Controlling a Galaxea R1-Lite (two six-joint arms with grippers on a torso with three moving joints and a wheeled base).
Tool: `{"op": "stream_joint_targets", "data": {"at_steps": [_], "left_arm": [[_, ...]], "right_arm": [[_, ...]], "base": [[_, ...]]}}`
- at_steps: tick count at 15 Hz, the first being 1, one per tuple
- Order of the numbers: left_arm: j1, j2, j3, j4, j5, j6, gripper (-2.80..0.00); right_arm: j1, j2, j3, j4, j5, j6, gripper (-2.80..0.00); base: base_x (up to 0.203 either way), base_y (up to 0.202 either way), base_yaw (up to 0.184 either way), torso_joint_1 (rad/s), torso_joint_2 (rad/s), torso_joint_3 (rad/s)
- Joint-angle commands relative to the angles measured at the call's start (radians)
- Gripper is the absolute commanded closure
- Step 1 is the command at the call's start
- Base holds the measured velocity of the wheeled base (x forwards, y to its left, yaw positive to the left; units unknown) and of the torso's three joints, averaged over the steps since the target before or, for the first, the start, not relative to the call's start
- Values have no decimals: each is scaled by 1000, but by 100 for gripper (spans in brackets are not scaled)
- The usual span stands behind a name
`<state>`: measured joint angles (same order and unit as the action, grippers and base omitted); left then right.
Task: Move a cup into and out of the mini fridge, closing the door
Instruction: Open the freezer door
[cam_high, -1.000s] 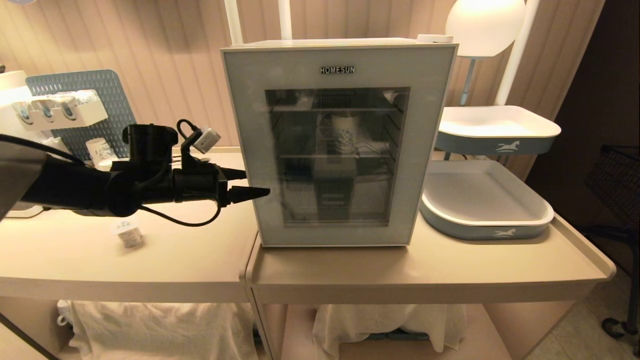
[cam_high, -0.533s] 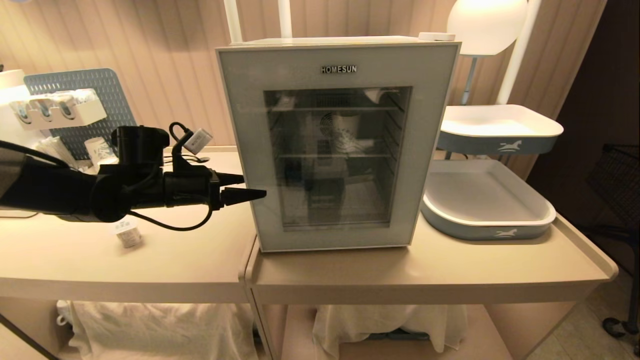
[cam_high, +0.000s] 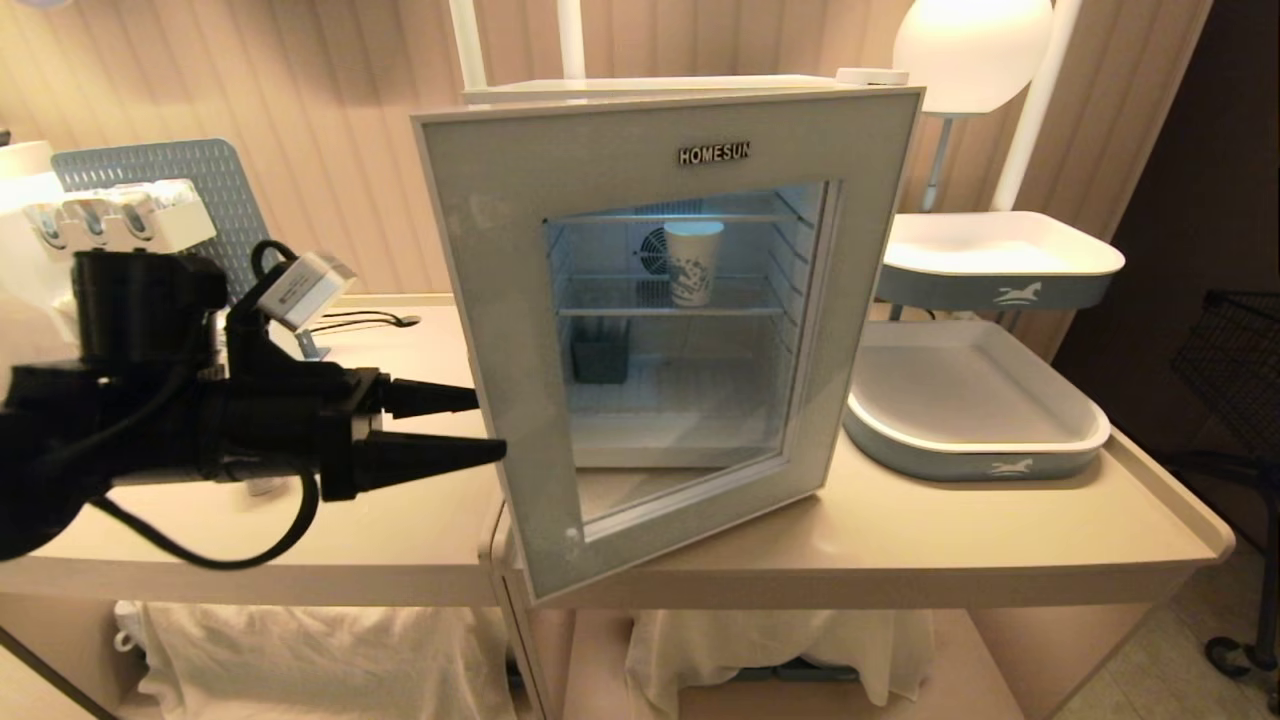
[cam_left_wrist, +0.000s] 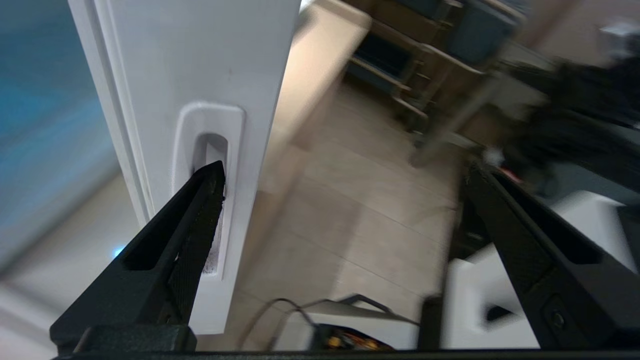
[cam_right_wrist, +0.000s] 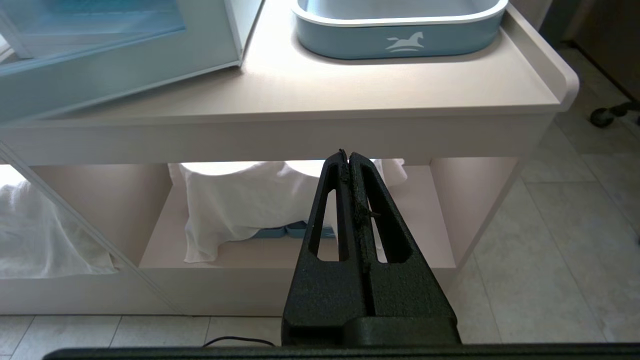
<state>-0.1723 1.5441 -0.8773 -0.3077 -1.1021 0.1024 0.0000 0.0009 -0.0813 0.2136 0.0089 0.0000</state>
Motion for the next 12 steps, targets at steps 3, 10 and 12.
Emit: {"op": "stream_joint_targets", "data": {"at_steps": [3, 10, 12], "left_arm": [[-248, -338, 153, 6, -8, -100, -280], [-104, -545, 94, 180, 380, -437, -280], [87, -572, -43, 421, 498, -435, -280]], "right_arm": [[0, 1, 0, 1, 0, 0, 0], [0, 1, 0, 3, 0, -2, 0], [0, 1, 0, 3, 0, -2, 0]], "base": [[0, 0, 0, 0, 0, 0], [0, 0, 0, 0, 0, 0], [0, 0, 0, 0, 0, 0]]}}
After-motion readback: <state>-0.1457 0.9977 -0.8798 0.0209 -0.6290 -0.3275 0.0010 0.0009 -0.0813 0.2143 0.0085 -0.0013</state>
